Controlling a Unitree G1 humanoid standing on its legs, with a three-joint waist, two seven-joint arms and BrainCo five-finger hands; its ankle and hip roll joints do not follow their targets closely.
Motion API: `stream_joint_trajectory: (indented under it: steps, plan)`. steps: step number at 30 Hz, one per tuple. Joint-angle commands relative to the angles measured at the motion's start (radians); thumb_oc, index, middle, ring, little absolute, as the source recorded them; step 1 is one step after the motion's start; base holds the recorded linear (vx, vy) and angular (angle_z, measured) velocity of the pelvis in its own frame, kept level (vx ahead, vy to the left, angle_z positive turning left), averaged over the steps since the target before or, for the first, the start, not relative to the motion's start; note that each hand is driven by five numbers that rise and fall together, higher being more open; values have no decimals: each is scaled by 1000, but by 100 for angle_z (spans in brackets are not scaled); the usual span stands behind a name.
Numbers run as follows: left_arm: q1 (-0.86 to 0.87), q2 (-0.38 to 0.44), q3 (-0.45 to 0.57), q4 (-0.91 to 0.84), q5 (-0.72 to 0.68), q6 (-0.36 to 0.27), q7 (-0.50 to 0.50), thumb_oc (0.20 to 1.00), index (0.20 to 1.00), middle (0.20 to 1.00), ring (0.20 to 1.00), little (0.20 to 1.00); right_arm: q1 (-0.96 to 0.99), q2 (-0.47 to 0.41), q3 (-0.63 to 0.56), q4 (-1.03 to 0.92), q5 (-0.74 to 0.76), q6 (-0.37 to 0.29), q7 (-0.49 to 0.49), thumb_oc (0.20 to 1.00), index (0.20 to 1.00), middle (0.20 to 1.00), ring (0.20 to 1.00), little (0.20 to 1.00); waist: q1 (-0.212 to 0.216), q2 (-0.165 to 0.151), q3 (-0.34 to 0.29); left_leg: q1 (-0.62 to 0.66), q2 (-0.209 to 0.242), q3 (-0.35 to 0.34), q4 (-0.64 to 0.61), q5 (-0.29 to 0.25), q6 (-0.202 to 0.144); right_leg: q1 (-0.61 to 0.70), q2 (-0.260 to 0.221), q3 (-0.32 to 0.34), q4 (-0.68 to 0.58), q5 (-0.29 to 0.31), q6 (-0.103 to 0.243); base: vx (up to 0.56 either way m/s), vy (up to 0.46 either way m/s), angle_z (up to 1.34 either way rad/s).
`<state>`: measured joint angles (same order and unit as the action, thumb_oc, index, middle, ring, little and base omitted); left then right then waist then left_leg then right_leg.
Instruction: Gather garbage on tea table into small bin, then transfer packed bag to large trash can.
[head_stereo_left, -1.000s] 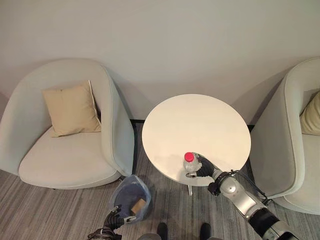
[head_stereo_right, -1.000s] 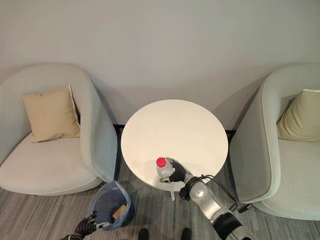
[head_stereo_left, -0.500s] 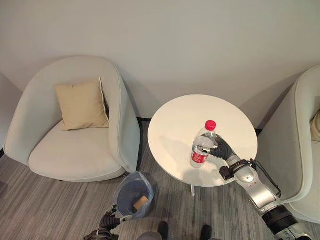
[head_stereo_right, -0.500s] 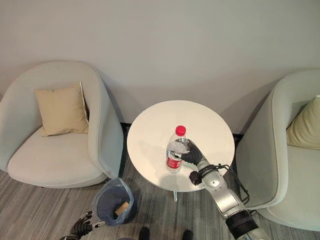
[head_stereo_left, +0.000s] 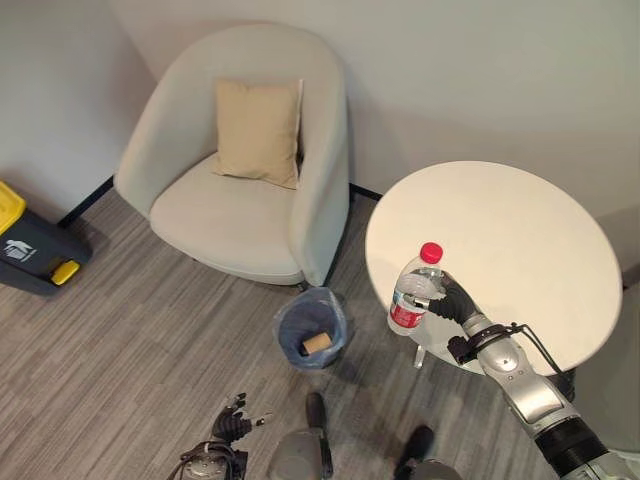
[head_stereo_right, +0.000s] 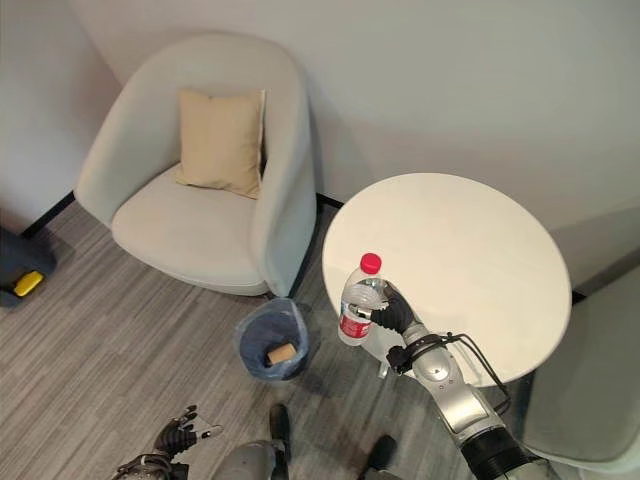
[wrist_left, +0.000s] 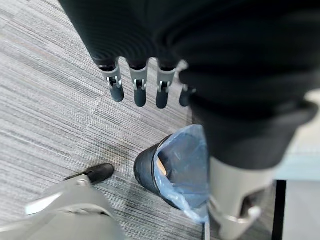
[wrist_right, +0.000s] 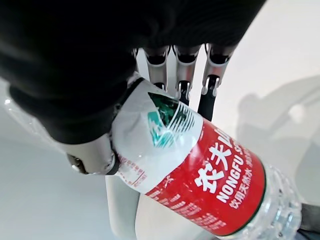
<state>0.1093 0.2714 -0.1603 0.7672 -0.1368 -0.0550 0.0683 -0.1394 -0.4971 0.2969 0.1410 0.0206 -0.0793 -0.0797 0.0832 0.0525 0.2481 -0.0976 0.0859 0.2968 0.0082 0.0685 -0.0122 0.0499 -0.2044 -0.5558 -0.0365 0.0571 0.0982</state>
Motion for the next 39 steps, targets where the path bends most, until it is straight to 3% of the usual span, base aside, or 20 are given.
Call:
stream_joint_trajectory:
  steps: [1, 4, 6, 8, 9, 14, 17, 22, 27, 29, 30, 31, 34, 39]
  plan:
    - [-7, 52, 1, -15, 16, -37, -1, 1000, 1000, 1000, 1000, 1000, -46, 17, -8, -69, 14, -52, -16, 200, 200, 200, 200, 200, 1, -44, -33, -26, 19, -32, 120, -131, -60, 27, -4, 75, 52, -175, 16, 130, 239, 29]
    - [-11, 59, -1, -15, 18, -33, -2, 1000, 1000, 1000, 1000, 1000, -55, 36, 3, -66, 14, -50, -11, 200, 200, 200, 200, 200, 13, -50, -24, -39, -13, -53, 140, -165, -29, -1, -50, 103, 129, -180, 26, 107, 273, 5]
    - [-37, 79, -1, -25, 17, -31, 5, 1000, 1000, 1000, 1000, 1000, -72, 50, 14, -72, 19, -53, -11, 200, 200, 200, 200, 200, 12, -49, -3, -54, -35, -75, 167, -193, -3, -71, -77, 169, 243, -182, 31, 92, 252, 0]
    - [-54, 90, -1, -44, 11, -32, 14, 1000, 1000, 1000, 1000, 1000, -85, 52, 25, -80, 15, -54, -11, 200, 200, 200, 200, 200, -4, -45, 13, -54, -52, -78, 155, -180, 19, -158, -39, 255, 295, -165, 14, 39, 169, -1]
    - [-53, 89, 5, -66, -5, -34, 17, 1000, 1000, 1000, 1000, 1000, -91, 50, 31, -85, 20, -53, -6, 200, 200, 200, 200, 200, -20, -38, 26, -32, -68, -94, 138, -180, 25, -206, 10, 327, 277, -158, 14, 73, 126, -5]
    - [-67, 87, -5, -71, -1, -35, 11, 1000, 1000, 1000, 1000, 1000, -69, 34, 26, -84, 12, -51, 0, 200, 200, 200, 200, 200, -50, -47, 45, -16, -109, -167, 128, -180, 30, -246, 72, 415, 217, -138, 13, 74, -10, 31]
    - [-70, 78, -14, -57, 13, -34, 10, 1000, 1000, 1000, 1000, 1000, -48, 23, 25, -65, 7, -53, 6, 200, 200, 200, 200, 200, -46, -54, 42, -43, -121, -194, 143, -170, 16, -223, 78, 416, 186, -130, 1, -11, -82, 83]
    - [-83, 80, -26, -26, 26, -27, 9, 1000, 1000, 1000, 1000, 1000, -62, 5, 56, -31, 1, -45, 21, 200, 200, 200, 200, 200, -39, -61, 36, -71, -112, -236, 129, -143, -14, -202, 79, 355, 143, -130, -14, -20, -106, 47]
    - [-136, 99, -49, -19, 13, -31, 34, 1000, 1000, 1000, 1000, 1000, -177, 13, 129, 27, -19, -49, -5, 200, 200, 200, 200, 200, -11, -66, 110, -195, -104, -269, 212, -134, -27, -289, 58, 310, 220, -142, -32, -154, -74, 44]
    - [-157, 107, -57, -25, -3, -32, 50, 1000, 1000, 1000, 1000, 1000, -236, 22, 149, 56, -30, -45, -30, 200, 200, 200, 200, 200, 2, -60, 133, -253, -104, -277, 252, -137, -30, -351, 49, 299, 279, -162, -40, -132, -30, 17]
    - [-183, 110, -72, -40, -35, -37, 70, 1000, 1000, 1000, 1000, 1000, -308, 33, 159, 84, -47, -39, -77, 200, 200, 200, 200, 200, 15, -49, 165, -339, -108, -284, 303, -136, -28, -443, 33, 287, 368, -188, -48, -24, -25, 17]
    - [-188, 109, -79, -48, -44, -40, 72, 1000, 1000, 1000, 1000, 1000, -330, 37, 163, 97, -53, -35, -92, 200, 200, 200, 200, 200, 18, -44, 173, -362, -106, -290, 330, -164, -32, -474, 32, 298, 412, -227, -47, -75, -32, 36]
    - [-234, 122, -98, -59, -67, -47, 95, 1000, 1000, 1000, 1000, 1000, -428, 27, 167, 137, -71, -24, -151, 200, 200, 200, 200, 200, 19, -34, 207, -499, -111, -292, 423, -171, -26, -616, 6, 298, 534, -261, -60, -101, 12, 51]
    - [-342, 146, -144, -58, -96, -54, 130, 1000, 1000, 1000, 1000, 1000, -708, -18, 210, 298, -83, 1, -242, 200, 200, 200, 200, 200, 27, -25, 245, -826, -128, -303, 617, -195, -8, -954, -40, 340, 781, -322, -85, -97, 19, 29]
